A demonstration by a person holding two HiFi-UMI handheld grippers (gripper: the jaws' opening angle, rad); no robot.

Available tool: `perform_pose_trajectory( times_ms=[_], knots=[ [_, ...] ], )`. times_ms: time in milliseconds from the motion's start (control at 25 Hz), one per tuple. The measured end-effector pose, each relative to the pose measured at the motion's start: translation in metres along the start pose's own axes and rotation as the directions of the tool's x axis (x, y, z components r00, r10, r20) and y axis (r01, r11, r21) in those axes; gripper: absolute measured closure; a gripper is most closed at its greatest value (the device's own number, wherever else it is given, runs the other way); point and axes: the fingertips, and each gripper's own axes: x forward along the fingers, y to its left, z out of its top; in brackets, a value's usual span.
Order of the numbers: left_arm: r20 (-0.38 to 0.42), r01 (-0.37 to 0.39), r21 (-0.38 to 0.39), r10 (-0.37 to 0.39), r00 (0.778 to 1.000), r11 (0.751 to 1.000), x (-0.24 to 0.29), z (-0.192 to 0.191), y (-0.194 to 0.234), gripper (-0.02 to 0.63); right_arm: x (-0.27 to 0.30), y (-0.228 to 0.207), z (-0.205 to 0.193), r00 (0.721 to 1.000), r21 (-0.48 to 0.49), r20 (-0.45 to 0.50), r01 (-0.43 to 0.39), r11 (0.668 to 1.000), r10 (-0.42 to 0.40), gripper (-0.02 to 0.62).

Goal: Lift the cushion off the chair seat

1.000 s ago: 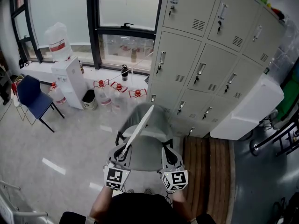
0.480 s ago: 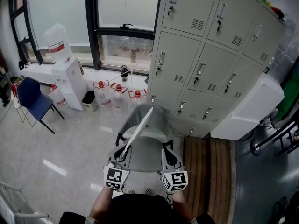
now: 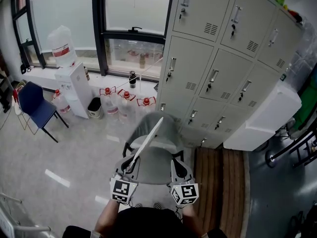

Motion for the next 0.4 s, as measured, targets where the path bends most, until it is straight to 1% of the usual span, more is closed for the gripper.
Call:
perform_pose_trajectory(
  times_ms=[400],
  knots=[
    [-0.008, 0.006, 0.005, -0.006, 1.0, 1.0, -0.0016, -0.0036, -0.0026, 0.561, -0.0009, 0.0003, -0.0033, 1.0, 0.002, -0.004, 0.002, 1.0, -0.002, 0.568]
  ],
)
